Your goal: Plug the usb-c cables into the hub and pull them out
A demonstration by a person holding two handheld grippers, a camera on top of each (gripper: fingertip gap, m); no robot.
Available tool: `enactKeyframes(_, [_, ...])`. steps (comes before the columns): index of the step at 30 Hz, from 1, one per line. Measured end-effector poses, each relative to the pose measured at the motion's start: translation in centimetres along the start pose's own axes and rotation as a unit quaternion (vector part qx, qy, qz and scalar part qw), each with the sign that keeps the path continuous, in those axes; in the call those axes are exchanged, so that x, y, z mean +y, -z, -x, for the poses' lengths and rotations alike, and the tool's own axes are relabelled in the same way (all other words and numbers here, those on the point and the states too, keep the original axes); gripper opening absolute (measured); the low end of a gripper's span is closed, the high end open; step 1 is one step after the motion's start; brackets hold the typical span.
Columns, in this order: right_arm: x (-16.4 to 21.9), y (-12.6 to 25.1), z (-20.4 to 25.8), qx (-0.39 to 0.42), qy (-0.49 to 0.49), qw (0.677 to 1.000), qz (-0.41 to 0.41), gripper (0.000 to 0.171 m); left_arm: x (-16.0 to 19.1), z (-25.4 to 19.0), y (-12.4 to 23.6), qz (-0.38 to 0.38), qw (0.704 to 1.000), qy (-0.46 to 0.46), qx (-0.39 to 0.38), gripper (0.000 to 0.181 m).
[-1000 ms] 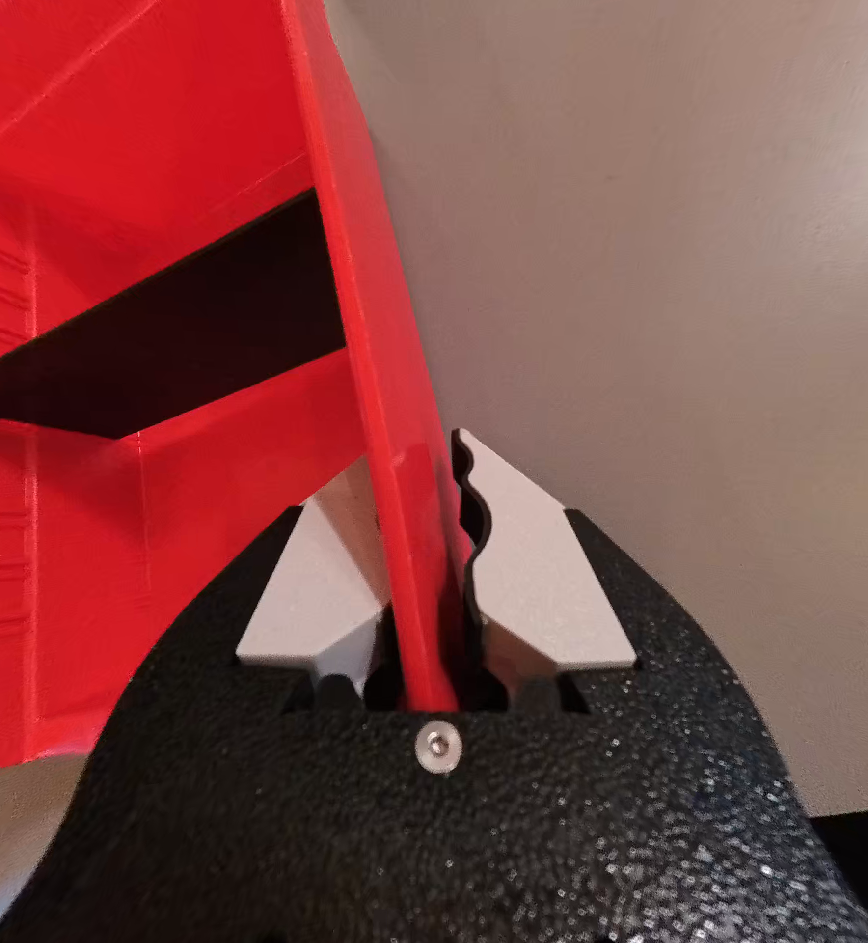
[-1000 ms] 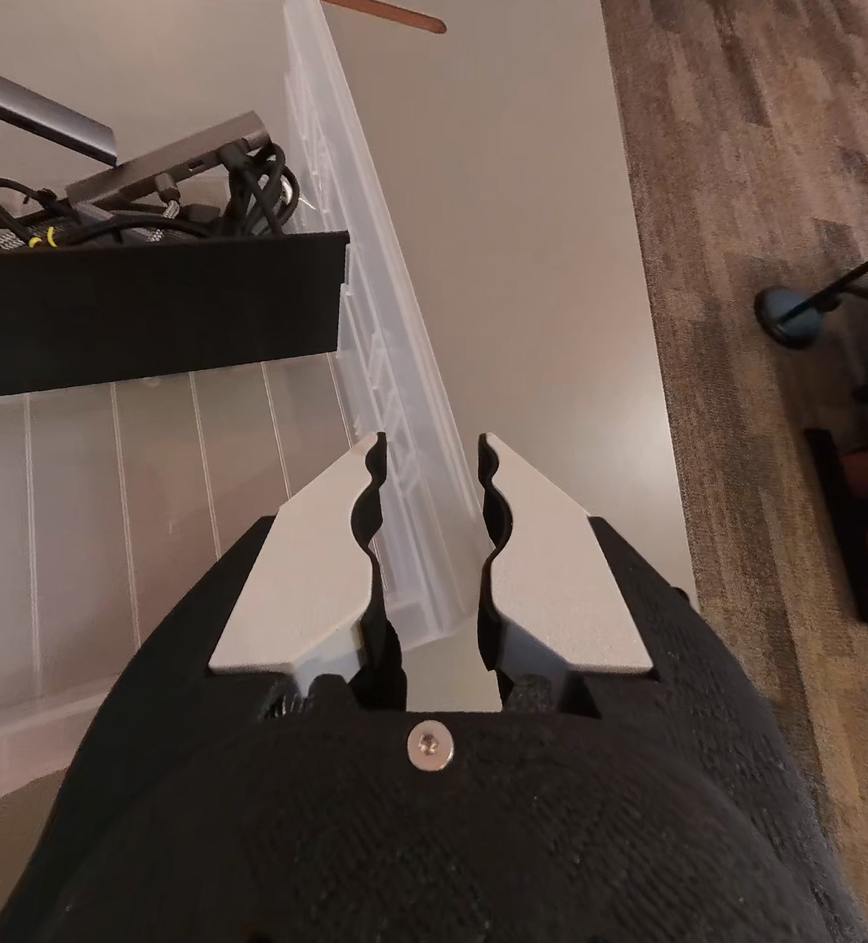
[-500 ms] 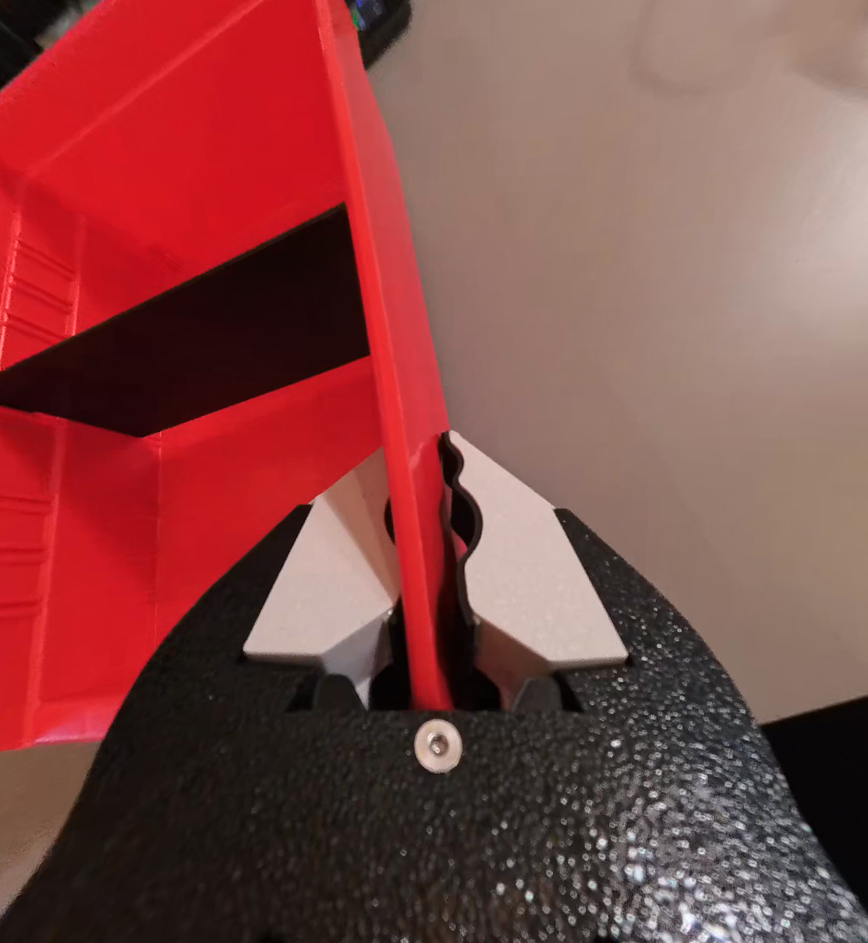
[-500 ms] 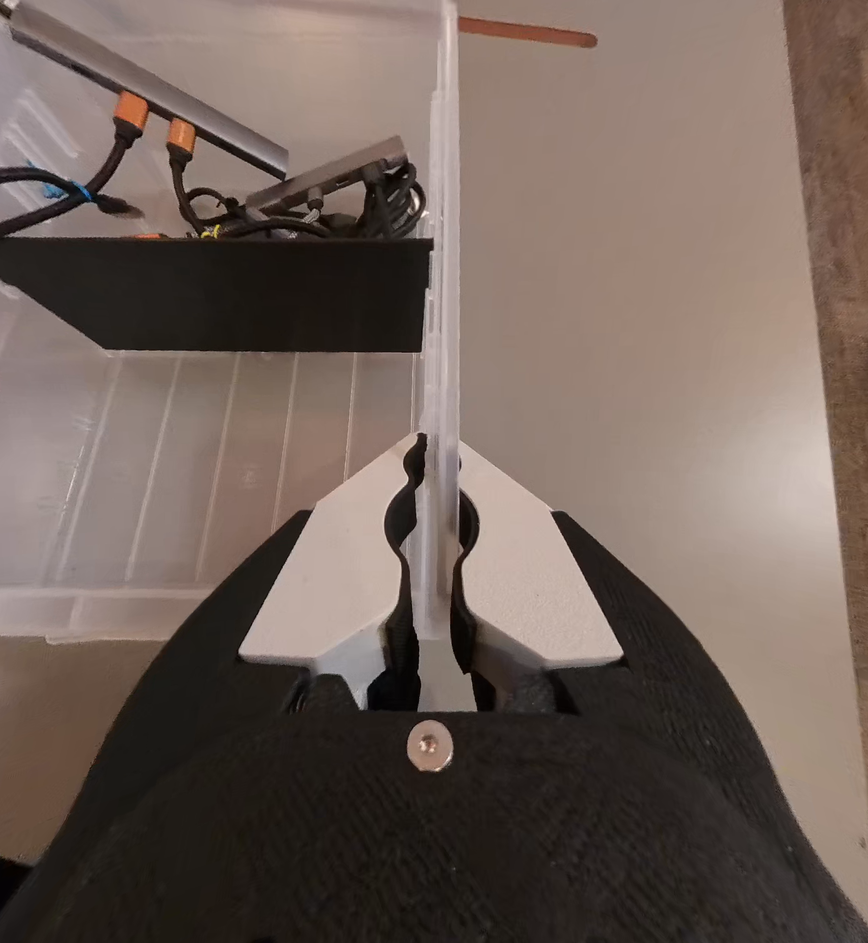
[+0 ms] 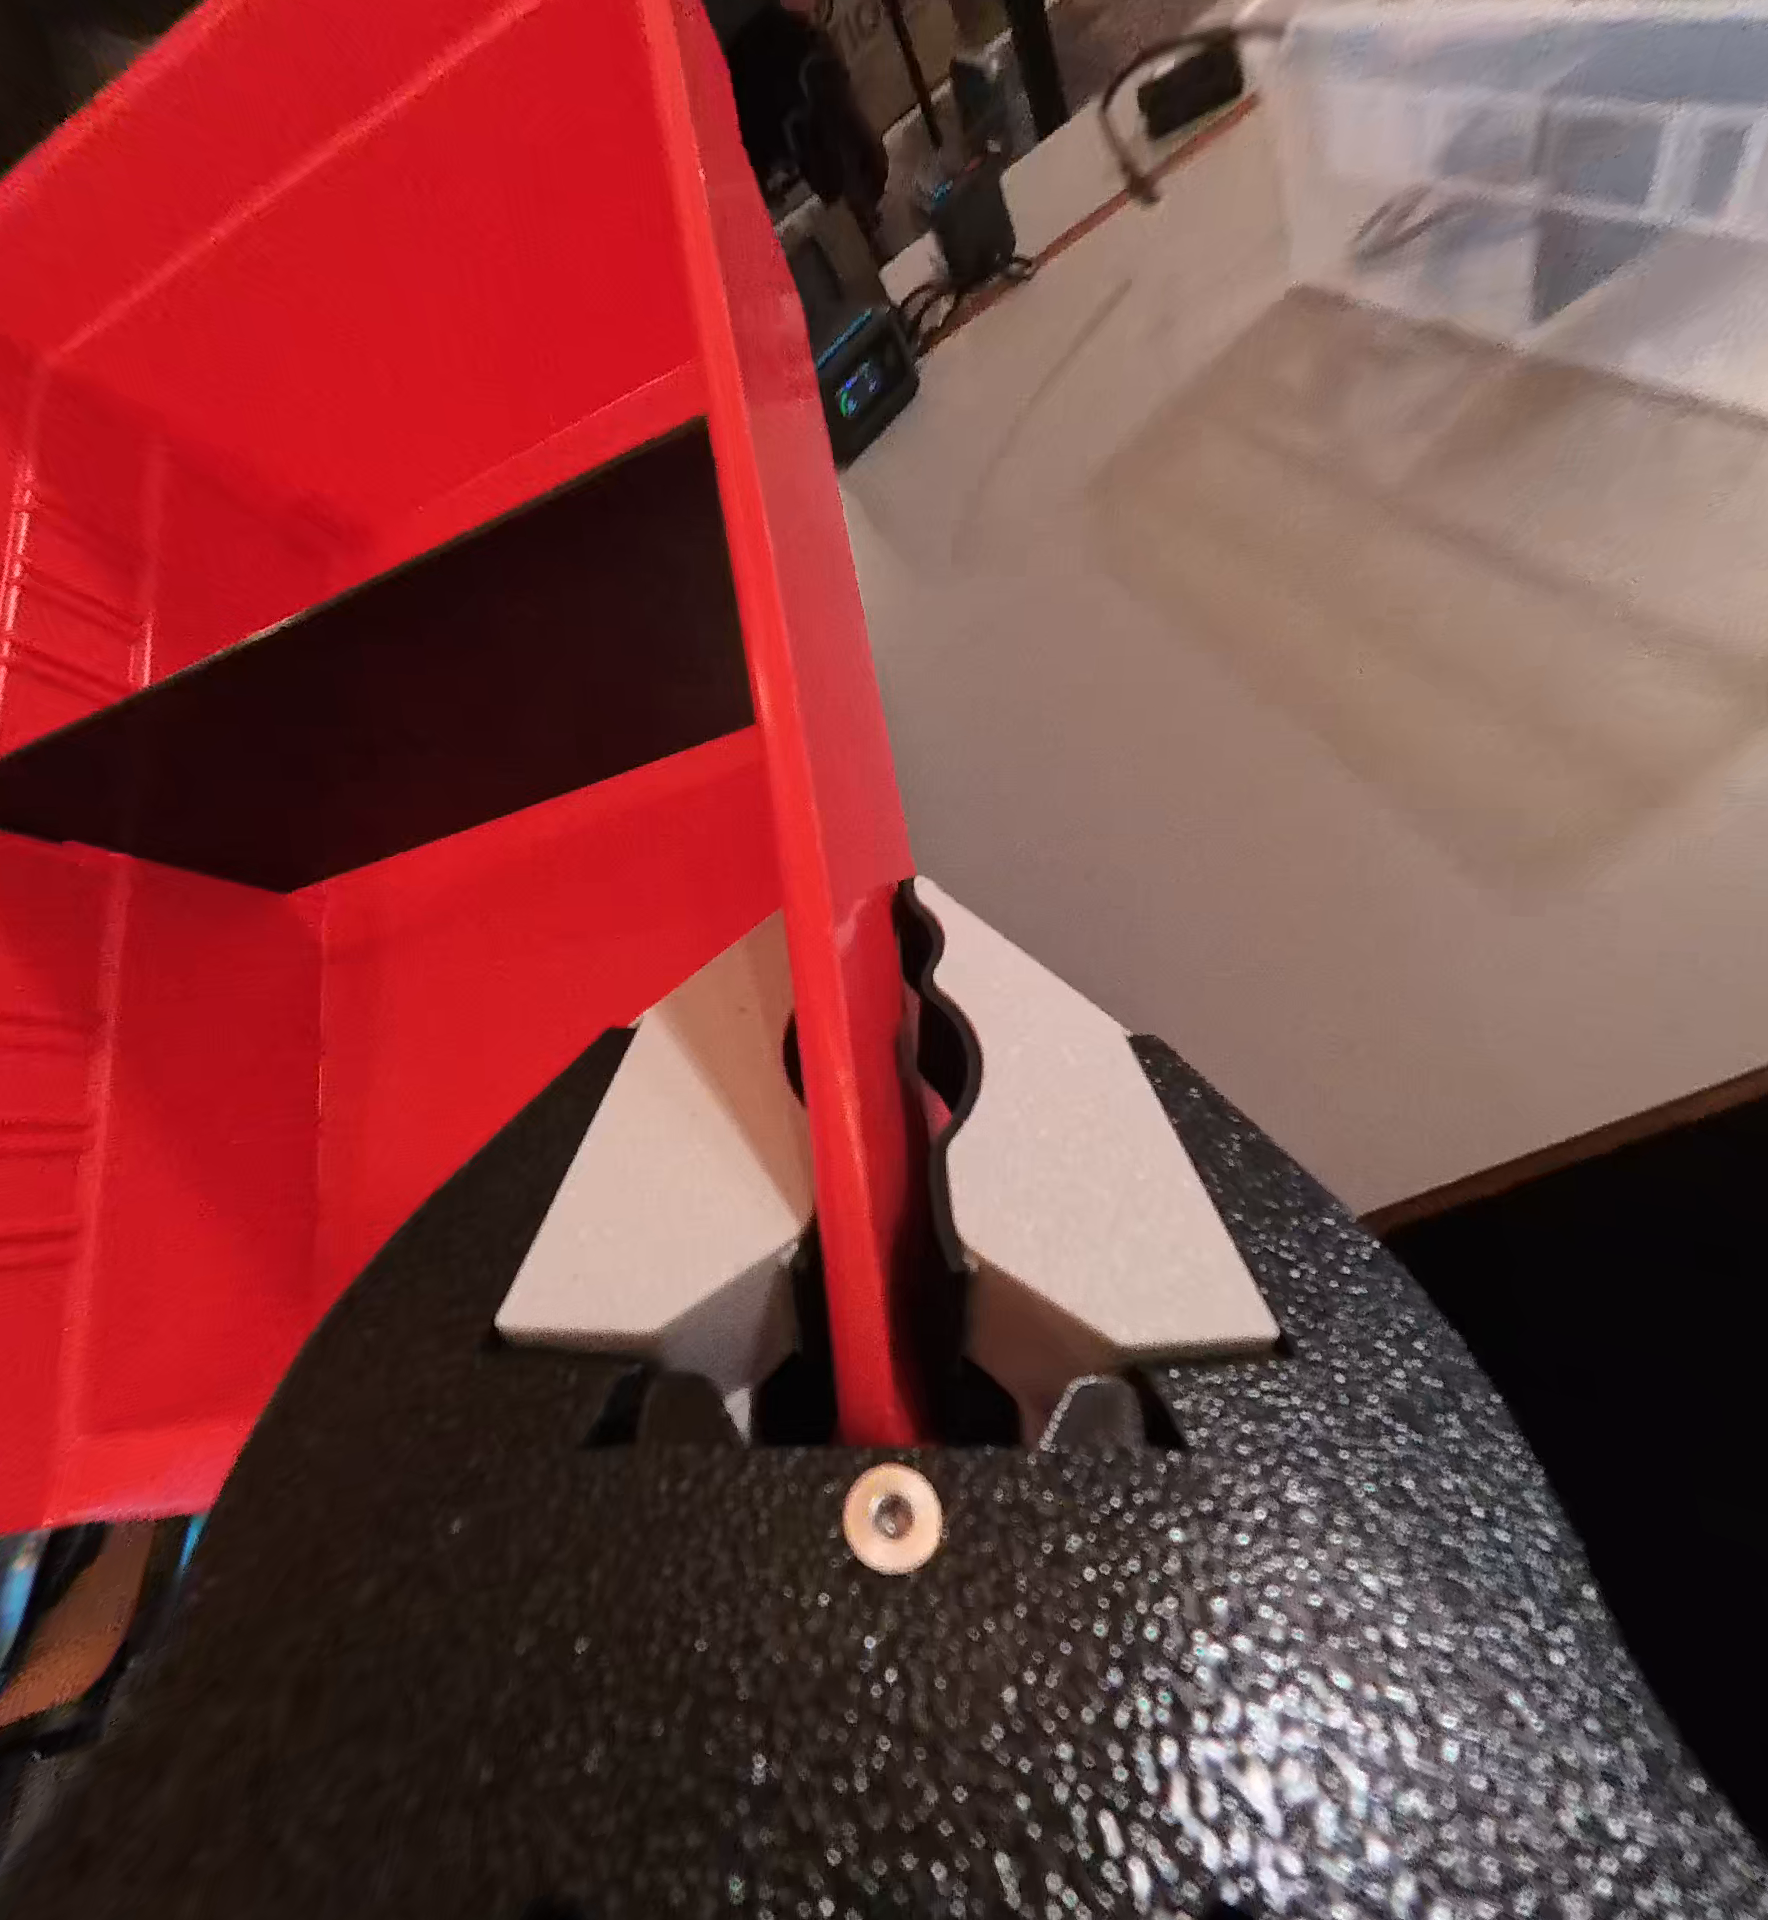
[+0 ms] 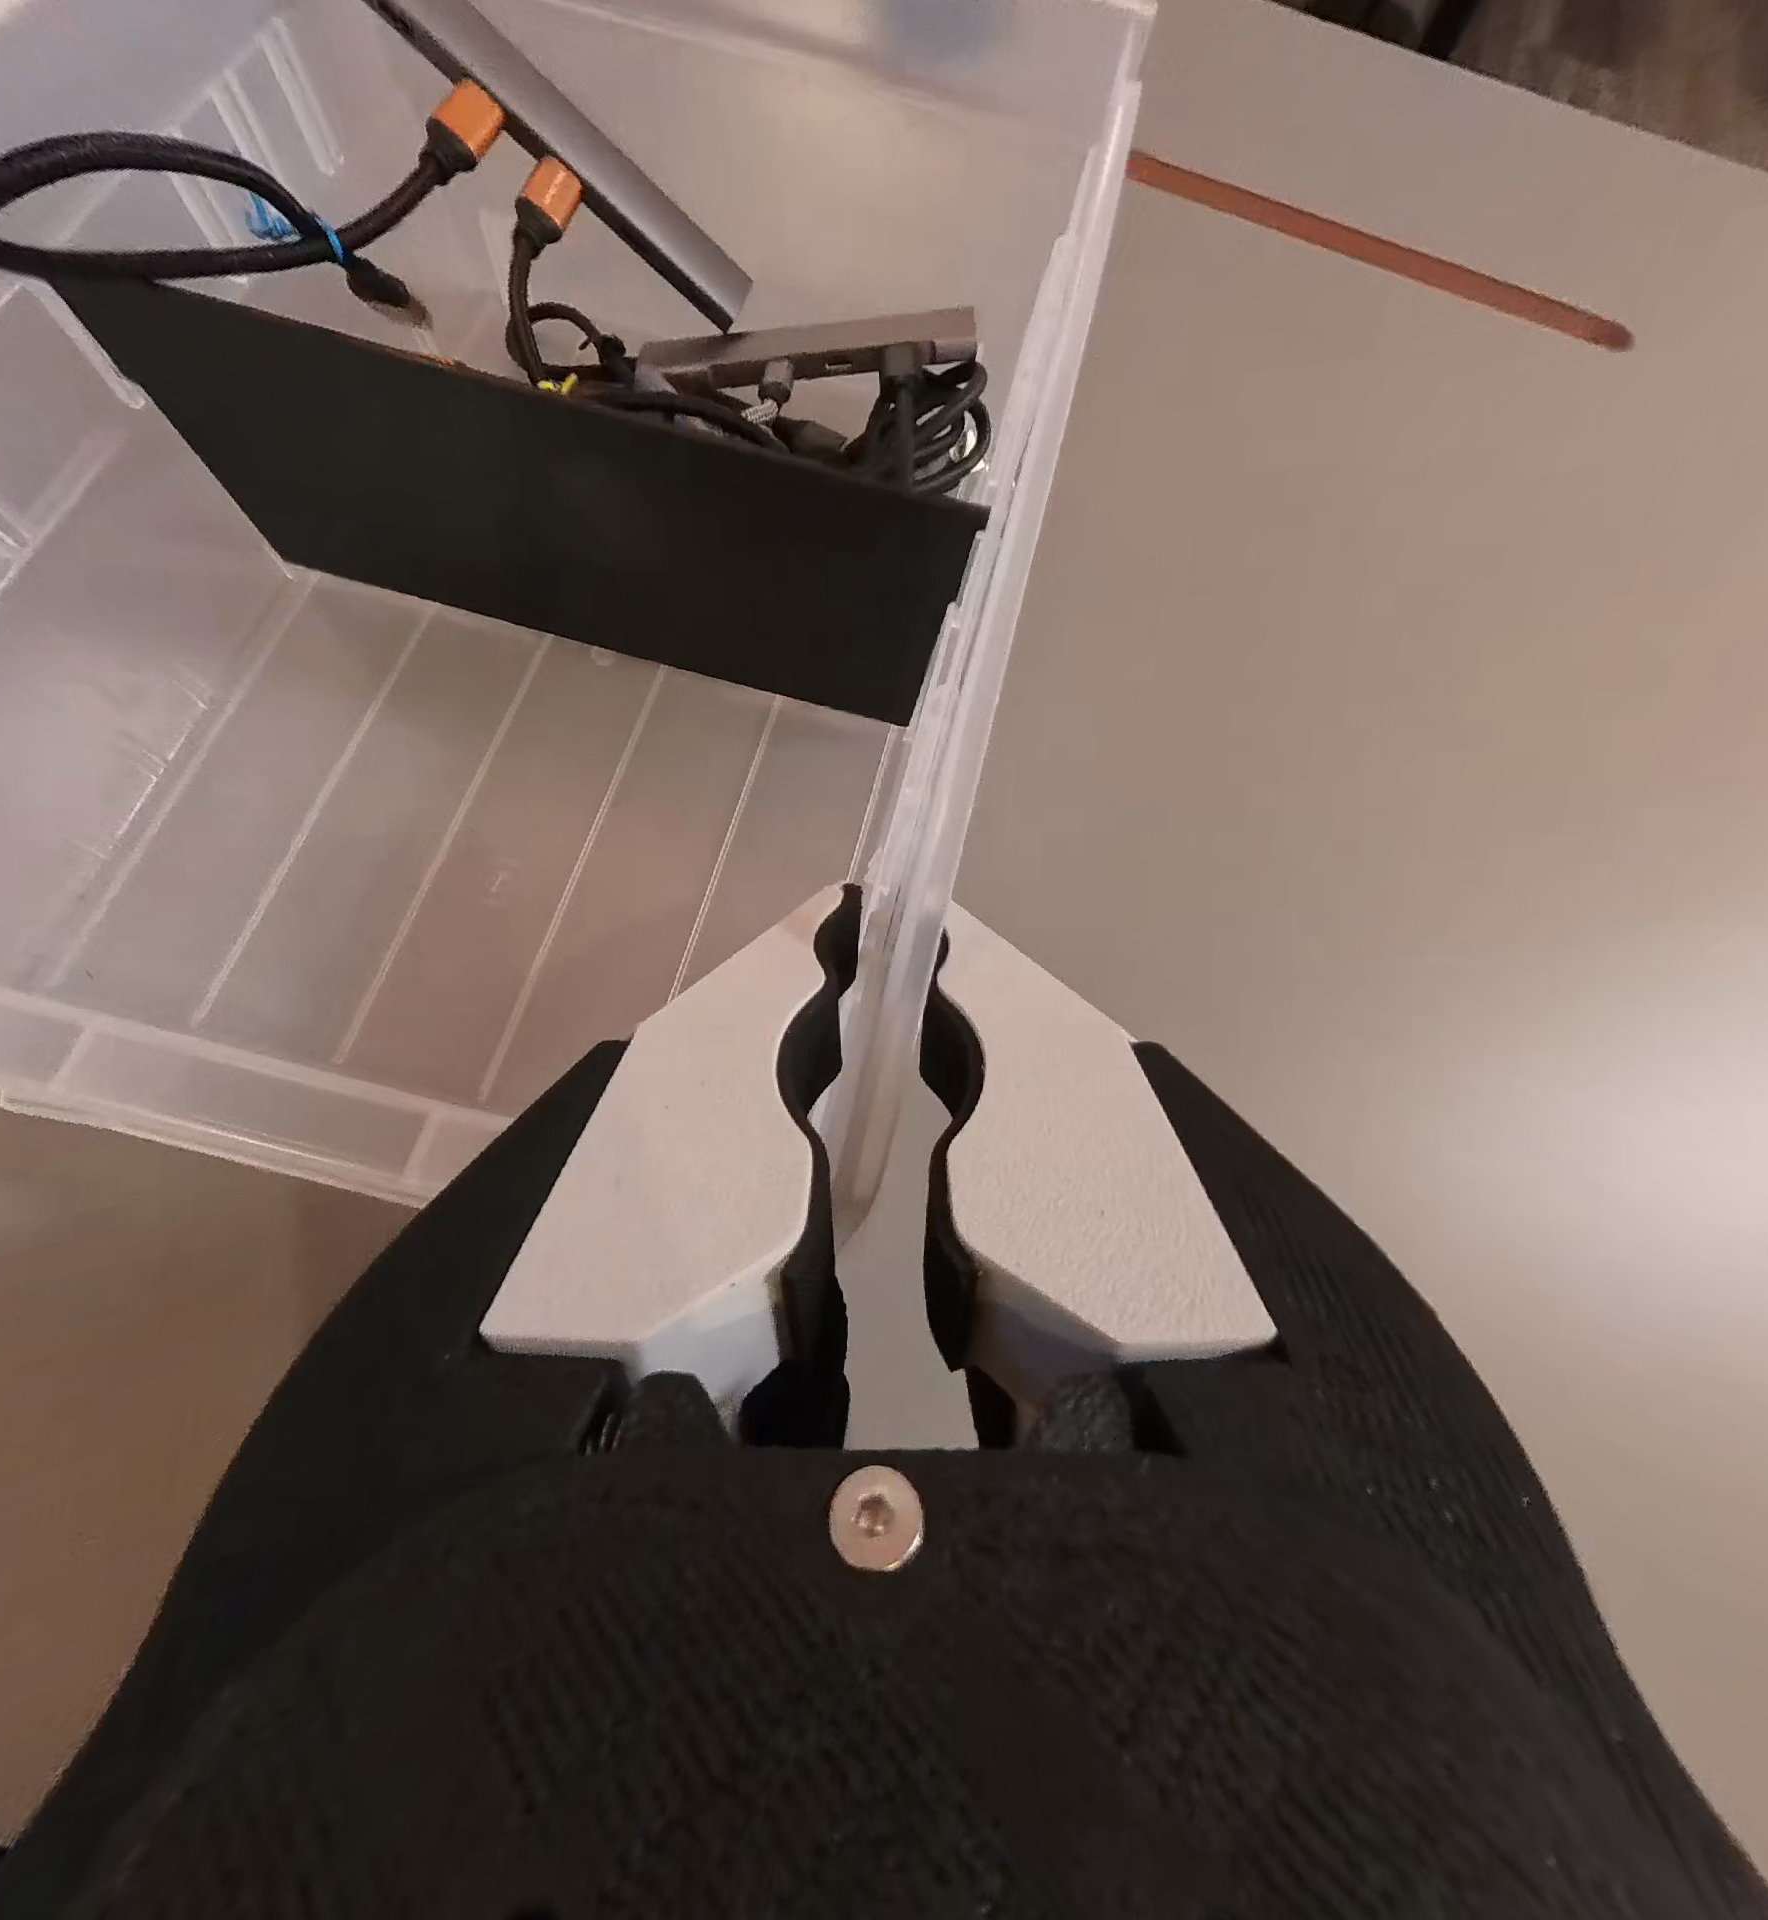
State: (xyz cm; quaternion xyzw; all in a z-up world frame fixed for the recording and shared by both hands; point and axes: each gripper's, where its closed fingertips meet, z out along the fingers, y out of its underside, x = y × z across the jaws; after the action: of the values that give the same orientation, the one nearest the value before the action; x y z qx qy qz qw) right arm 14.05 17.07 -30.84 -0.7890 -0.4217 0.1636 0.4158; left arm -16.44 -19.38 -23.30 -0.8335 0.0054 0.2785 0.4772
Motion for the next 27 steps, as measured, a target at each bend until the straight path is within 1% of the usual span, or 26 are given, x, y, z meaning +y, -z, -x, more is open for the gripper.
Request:
enactKeyframes(2, [-0.6,-0.3,2.2,-0.011,0.011,1.0,-0.012,0.006,-1.1,-0.4,0.7,-0.013,1.0,-0.007,-0.001,0.004])
enactKeyframes(5, [-1.5,-0.6,6.5,-0.051,0.02,0.998,-0.029,0.007,-3.1,-1.0,1.7,-0.036,0.999,-0.016,-0.005,0.004])
enactKeyframes(8, [-2.6,-0.7,11.6,-0.111,0.03,0.991,-0.07,0.031,-5.7,-1.8,2.4,-0.069,0.997,-0.02,-0.002,0.004])
enactKeyframes(10, [-3.1,0.0,15.0,-0.166,0.053,0.98,-0.1,0.046,-7.7,-2.7,2.8,-0.092,0.995,-0.024,0.008,0.004])
enactKeyframes(11, [-3.5,0.6,15.7,-0.178,0.063,0.976,-0.111,0.054,-8.9,-3.3,2.9,-0.106,0.994,-0.023,0.017,0.004])
enactKeyframes(13, [-4.6,2.0,15.1,-0.177,0.082,0.972,-0.13,0.071,-11.6,-4.7,3.0,-0.137,0.989,-0.023,0.042,0.004])
enactKeyframes(15, [-6.4,4.1,11.7,-0.139,0.077,0.973,-0.17,0.07,-14.6,-6.7,2.8,-0.168,0.983,-0.03,0.073,0.004])
enactKeyframes(17, [-8.2,7.0,6.4,-0.081,0.058,0.971,-0.217,0.068,-17.6,-9.4,2.4,-0.192,0.974,-0.044,0.112,0.004])
enactKeyframes(19, [-8.9,10.3,0.1,-0.008,0.029,0.968,-0.248,0.066,-20.7,-12.9,1.9,-0.21,0.963,-0.063,0.16,0.004])
enactKeyframes(21, [-8.4,13.8,-5.8,0.065,-0.004,0.962,-0.265,0.063,-23.5,-17.1,1.6,-0.222,0.947,-0.086,0.214,0.004])
enactKeyframes(23, [-6.9,17.1,-11.0,0.132,-0.045,0.952,-0.271,0.061,-25.9,-21.8,1.7,-0.224,0.929,-0.11,0.274,0.004])
enactKeyframes(25, [-5.1,19.9,-14.7,0.174,-0.082,0.941,-0.277,0.059,-27.9,-26.4,1.6,-0.222,0.908,-0.137,0.328,0.006])
enactKeyframes(27, [-3.7,22.3,-17.4,0.212,-0.101,0.928,-0.29,0.052,-29.3,-30.6,0.7,-0.22,0.889,-0.159,0.369,0.007])
